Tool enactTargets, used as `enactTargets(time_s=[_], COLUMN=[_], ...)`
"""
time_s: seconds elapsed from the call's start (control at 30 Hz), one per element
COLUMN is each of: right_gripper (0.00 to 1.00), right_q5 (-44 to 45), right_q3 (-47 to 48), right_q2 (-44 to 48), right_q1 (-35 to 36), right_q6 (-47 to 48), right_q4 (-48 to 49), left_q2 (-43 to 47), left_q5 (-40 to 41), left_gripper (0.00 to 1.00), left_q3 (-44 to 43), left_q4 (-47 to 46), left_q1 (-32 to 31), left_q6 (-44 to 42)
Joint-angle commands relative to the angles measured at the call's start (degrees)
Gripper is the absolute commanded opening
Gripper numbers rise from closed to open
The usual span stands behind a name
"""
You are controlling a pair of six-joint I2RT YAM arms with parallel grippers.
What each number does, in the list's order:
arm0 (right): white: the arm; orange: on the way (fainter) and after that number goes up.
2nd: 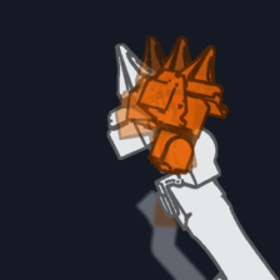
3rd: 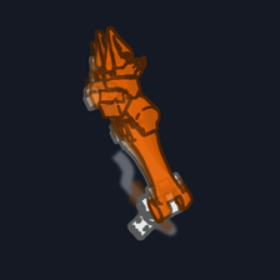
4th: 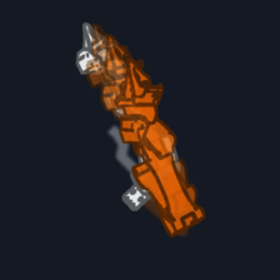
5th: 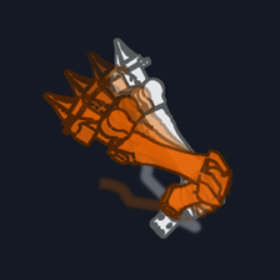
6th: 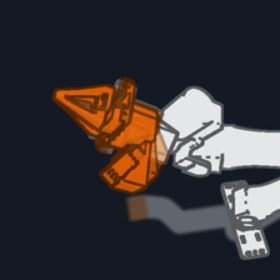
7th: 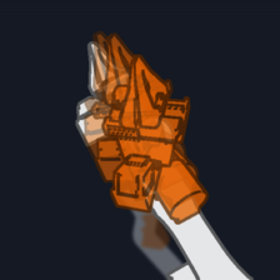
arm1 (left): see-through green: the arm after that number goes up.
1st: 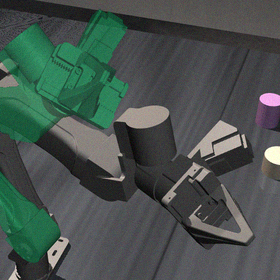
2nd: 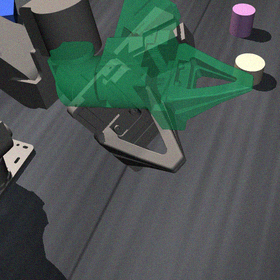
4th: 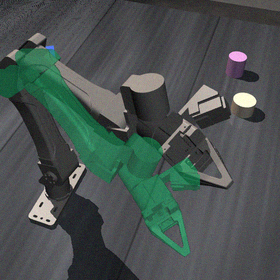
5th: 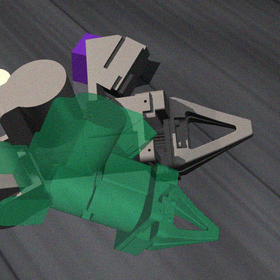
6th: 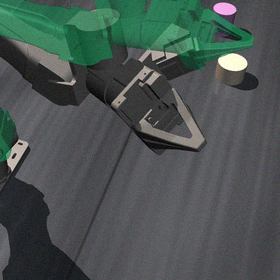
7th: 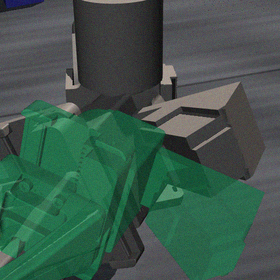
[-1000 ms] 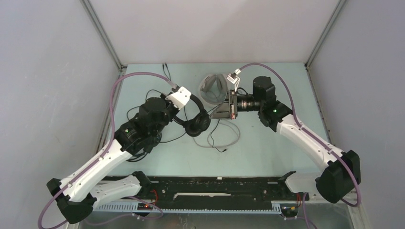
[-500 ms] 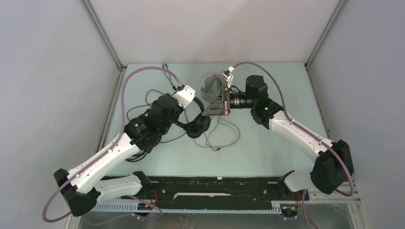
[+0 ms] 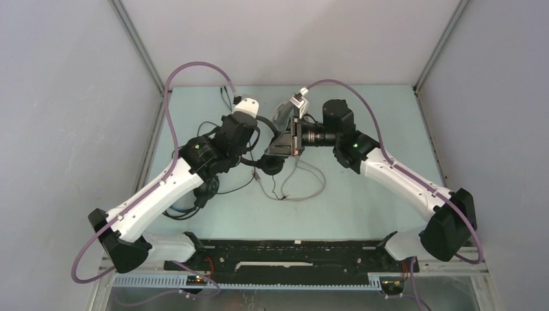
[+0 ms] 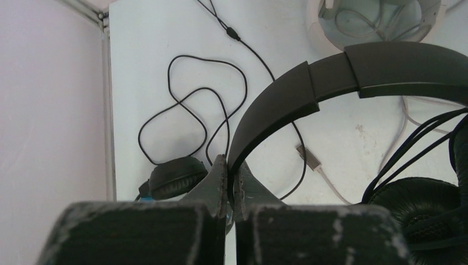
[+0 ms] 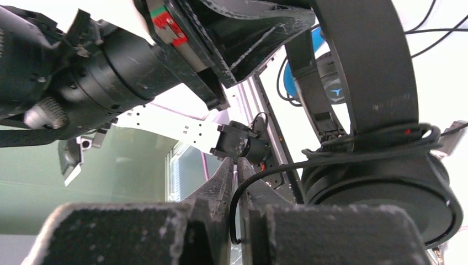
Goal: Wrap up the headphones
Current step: Wrap the headphones cable around the headphones.
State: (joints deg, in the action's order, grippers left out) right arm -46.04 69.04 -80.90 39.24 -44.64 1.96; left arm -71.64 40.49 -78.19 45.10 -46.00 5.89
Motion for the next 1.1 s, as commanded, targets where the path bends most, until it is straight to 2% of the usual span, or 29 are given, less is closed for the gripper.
enactTargets(time_s=[0.0,0.2,0.43,0.57,0.8,1.07], right_gripper=[0.08,0.08,0.08,0.06,0.00,0.00], right_q5=[5.7,12.4,22.2,27.8,31.7,34.3], right_q3=[3.0,4.7,4.7,4.8,4.7,4.7], right_q2=[1.0,0.9,1.2,1.1,-0.8,-2.5], right_q1=[1.9,4.5,8.0,10.6,13.1,16.2], right_q6=[3.8,9.7,15.6,21.4,24.6,26.4], right_q4=[-1.7,-7.6,-12.4,-12.4,-12.1,-8.9], left_q2=[-0.9,-2.0,-0.2,3.3,7.4,8.4], left_q5=[4.4,7.6,1.9,-0.7,-8.5,-9.8], left_gripper=[0.00,0.00,0.00,0.00,0.00,0.00], left_q3=[-6.3,-8.2,-7.3,-2.1,4.3,7.3], left_q4=[3.5,5.2,4.1,-1.6,-6.4,-8.3], left_q1=[-0.1,0.3,3.2,4.8,9.2,9.9], left_q6=[11.3,18.5,25.0,27.9,34.5,36.6])
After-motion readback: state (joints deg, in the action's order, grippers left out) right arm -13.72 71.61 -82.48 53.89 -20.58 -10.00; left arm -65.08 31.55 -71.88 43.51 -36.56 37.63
